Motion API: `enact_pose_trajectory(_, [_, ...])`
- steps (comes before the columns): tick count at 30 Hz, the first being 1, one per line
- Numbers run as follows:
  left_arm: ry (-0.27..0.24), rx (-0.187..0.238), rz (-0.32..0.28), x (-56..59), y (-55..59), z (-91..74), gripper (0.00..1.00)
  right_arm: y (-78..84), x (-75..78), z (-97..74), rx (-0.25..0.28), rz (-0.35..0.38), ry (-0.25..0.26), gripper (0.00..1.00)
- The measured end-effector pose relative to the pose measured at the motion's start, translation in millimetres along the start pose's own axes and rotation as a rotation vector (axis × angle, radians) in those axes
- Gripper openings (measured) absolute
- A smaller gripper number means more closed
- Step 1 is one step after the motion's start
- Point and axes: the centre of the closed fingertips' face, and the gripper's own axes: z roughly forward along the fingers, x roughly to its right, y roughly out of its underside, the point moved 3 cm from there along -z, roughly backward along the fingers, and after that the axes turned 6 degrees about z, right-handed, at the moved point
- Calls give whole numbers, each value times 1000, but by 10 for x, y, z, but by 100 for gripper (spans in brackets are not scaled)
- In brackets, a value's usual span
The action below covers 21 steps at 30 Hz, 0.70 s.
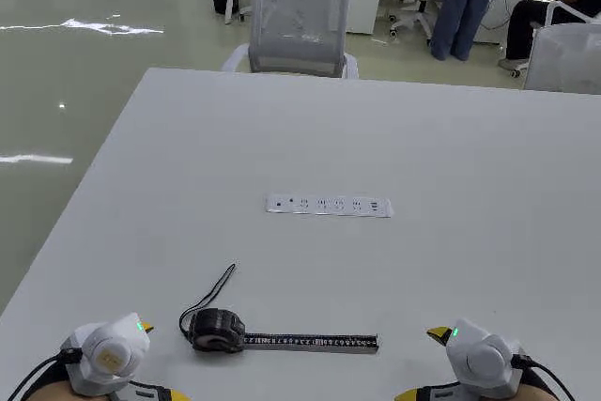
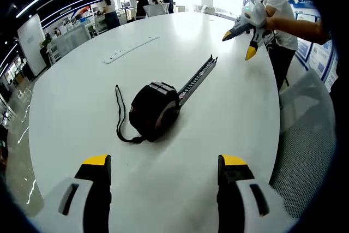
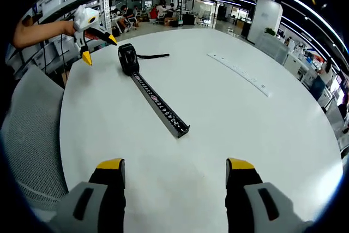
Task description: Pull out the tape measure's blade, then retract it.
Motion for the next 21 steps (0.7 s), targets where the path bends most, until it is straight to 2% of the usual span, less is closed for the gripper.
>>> enact_pose_trajectory(5, [-45,27,-59,41,-17,-48,82,-6,-55,-41,39,35,16,81])
enact_pose_trajectory(13, [-91,61,-95,151,-63,-125,89,-3,-153,-115,69,79,50,89])
enact_pose_trajectory(21, [-125,118,-160,269,-139,-178,94,17,-264,-142,67,82,74,95])
